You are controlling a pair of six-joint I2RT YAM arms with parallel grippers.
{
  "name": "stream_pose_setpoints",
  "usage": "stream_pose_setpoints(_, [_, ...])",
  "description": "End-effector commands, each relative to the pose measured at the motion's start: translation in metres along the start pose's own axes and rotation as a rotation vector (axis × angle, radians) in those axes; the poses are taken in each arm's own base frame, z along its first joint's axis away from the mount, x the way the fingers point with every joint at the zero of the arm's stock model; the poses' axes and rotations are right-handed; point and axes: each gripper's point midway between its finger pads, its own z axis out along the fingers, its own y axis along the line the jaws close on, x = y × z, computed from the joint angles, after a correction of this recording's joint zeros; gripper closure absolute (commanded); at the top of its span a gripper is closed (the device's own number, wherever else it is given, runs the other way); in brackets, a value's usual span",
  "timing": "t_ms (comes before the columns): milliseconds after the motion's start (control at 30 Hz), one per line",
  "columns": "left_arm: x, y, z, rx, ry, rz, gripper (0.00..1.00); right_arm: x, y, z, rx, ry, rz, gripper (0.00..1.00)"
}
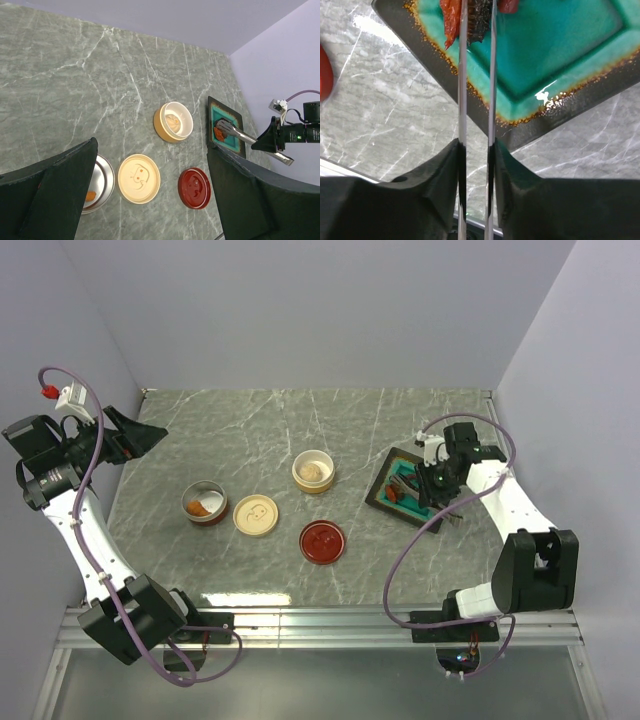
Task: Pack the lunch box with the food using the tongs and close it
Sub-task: Pick up the food using the clamp, then place the food into the lunch box
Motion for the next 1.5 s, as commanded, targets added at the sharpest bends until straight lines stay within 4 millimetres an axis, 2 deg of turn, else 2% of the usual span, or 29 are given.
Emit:
stream_pose_setpoints(0, [-0.008,-0.007,-0.002,0.025,-0.015,0.042,0.04,-0.026,0.002,-0.025,0.007,-0.089,-0.011,0.67])
stream_pose_setpoints(133, [-0.008,-0.008,-0.003,0.024,-0.016,0.048,0.04,-0.042,0.006,-0.045,0.006,-0.137,-0.017,0.73])
stream_pose_setpoints(333, [-0.011,-0.009,-0.002,0.030,-0.021,0.046,0.04,-0.063,0.013,-0.071,-0.007,-0.200,-0.038,0.75])
stream_pose_setpoints(500, [-0.016,-0.011,-0.001,0.047,-0.031,0.018,0.04,-0.093,0.048,-0.087,-0.116,-0.280,-0.078,0.76])
stream_pose_setpoints(533, [-0.016,-0.011,0.000,0.051,-0.028,0.010,0.04,-0.098,0.066,-0.087,-0.148,-0.287,-0.101,0.77])
stream_pose_setpoints(633, [-0.017,-0.009,0.002,0.056,-0.029,-0.011,0.04,-0.123,0.101,-0.091,-0.199,-0.338,-0.148,0.77])
stream_pose_setpoints(667, [-0.017,-0.007,0.002,0.055,-0.030,-0.020,0.04,-0.130,0.126,-0.088,-0.240,-0.339,-0.194,0.77])
stream_pose_setpoints(733, [-0.017,-0.008,0.003,0.058,-0.029,-0.026,0.04,-0.145,0.152,-0.085,-0.284,-0.363,-0.221,0.77])
stream_pose_setpoints(767, [-0.018,-0.008,0.002,0.056,-0.030,-0.028,0.04,-0.150,0.174,-0.077,-0.318,-0.349,-0.257,0.77])
stream_pose_setpoints(800, [-0.019,-0.008,0.002,0.054,-0.031,-0.028,0.04,-0.156,0.188,-0.074,-0.341,-0.356,-0.274,0.77])
stream_pose_setpoints(833, [-0.019,-0.008,0.002,0.054,-0.031,-0.022,0.04,-0.159,0.199,-0.061,-0.361,-0.333,-0.270,0.77])
stream_pose_setpoints(867, [-0.020,-0.008,0.002,0.050,-0.032,-0.022,0.04,-0.166,0.211,-0.061,-0.378,-0.347,-0.284,0.77])
stream_pose_setpoints(900, [-0.020,-0.008,0.002,0.048,-0.031,-0.016,0.04,-0.168,0.236,-0.059,-0.415,-0.358,-0.321,0.77])
stream_pose_setpoints(967, [-0.021,-0.007,0.001,0.039,-0.033,-0.017,0.04,-0.179,0.262,-0.048,-0.451,-0.361,-0.323,0.77])
stream_pose_setpoints(1000, [-0.021,-0.008,0.002,0.040,-0.033,-0.019,0.04,-0.177,0.283,-0.046,-0.477,-0.357,-0.349,0.77])
stream_pose_setpoints(1100, [-0.023,-0.007,0.003,0.041,-0.041,-0.036,0.04,-0.185,0.317,-0.032,-0.502,-0.348,-0.379,0.77])
stream_pose_setpoints(1133, [-0.023,-0.006,0.004,0.045,-0.041,-0.042,0.04,-0.183,0.337,-0.027,-0.524,-0.340,-0.406,0.77])
stream_pose_setpoints(1200, [-0.024,-0.006,0.005,0.053,-0.045,-0.057,0.04,-0.184,0.354,-0.023,-0.542,-0.344,-0.428,0.77])
stream_pose_setpoints(1233, [-0.022,-0.004,0.005,0.054,-0.043,-0.071,0.04,-0.184,0.371,-0.019,-0.558,-0.341,-0.452,0.77])
stream_pose_setpoints(1300, [-0.022,-0.003,0.006,0.057,-0.044,-0.081,0.04,-0.183,0.385,-0.014,-0.569,-0.329,-0.468,0.77])
stream_pose_setpoints(1333, [-0.022,-0.003,0.006,0.055,-0.047,-0.080,0.04,-0.181,0.392,-0.003,-0.571,-0.309,-0.467,0.77])
stream_pose_setpoints(1367, [-0.020,-0.003,0.006,0.057,-0.045,-0.084,0.04,-0.182,0.405,-0.009,-0.587,-0.327,-0.481,0.77])
stream_pose_setpoints(1467, [-0.021,-0.003,0.006,0.055,-0.047,-0.081,0.04,-0.179,0.425,0.000,-0.593,-0.333,-0.498,0.77])
